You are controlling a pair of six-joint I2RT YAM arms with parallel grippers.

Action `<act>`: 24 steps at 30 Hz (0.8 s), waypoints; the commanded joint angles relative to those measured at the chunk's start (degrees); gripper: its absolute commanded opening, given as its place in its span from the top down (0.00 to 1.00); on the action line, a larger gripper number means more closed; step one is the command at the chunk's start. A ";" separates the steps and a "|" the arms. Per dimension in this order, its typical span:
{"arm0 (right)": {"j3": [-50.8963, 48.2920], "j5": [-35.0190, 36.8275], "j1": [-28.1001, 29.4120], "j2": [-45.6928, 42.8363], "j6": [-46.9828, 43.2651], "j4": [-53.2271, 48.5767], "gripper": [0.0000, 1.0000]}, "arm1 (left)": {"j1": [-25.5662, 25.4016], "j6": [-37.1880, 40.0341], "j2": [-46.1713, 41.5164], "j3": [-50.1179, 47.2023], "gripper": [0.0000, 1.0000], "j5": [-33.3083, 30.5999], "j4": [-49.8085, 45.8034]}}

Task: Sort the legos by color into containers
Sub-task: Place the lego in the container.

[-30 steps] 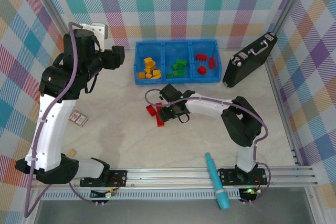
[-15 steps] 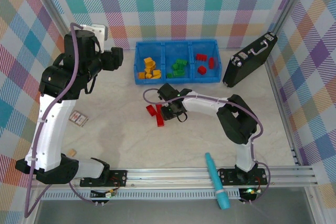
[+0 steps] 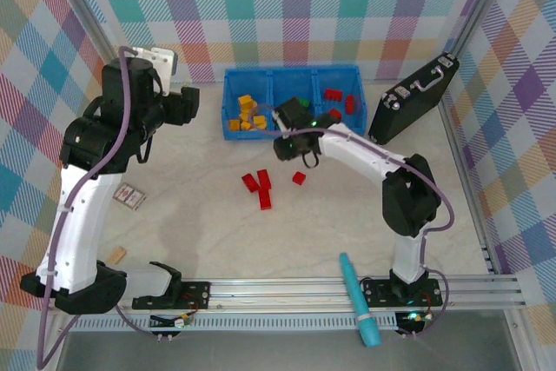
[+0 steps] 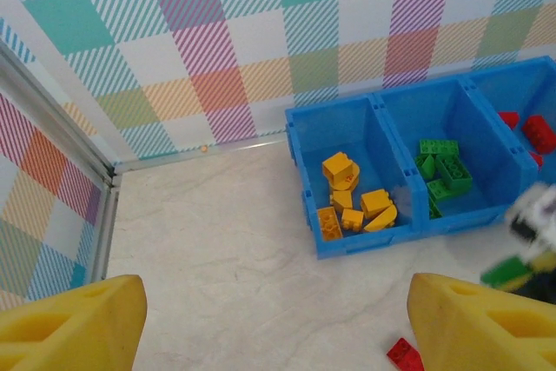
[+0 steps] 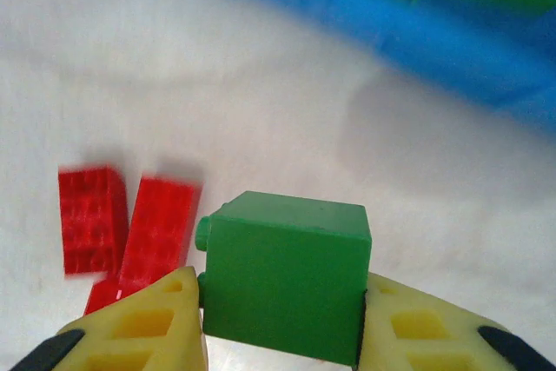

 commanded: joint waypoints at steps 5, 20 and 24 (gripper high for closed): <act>17.25 2.51 -5.74 9.78 -5.71 2.78 0.68 | 0.64 5.28 -5.44 -3.25 0.19 0.02 1.05; 47.40 4.67 -11.04 33.83 -8.40 2.70 0.66 | 0.64 8.25 -8.23 -7.25 0.17 -0.03 1.19; 50.74 4.55 -11.86 38.02 -8.62 4.93 0.62 | 0.64 8.30 -7.21 -8.15 0.17 0.98 1.61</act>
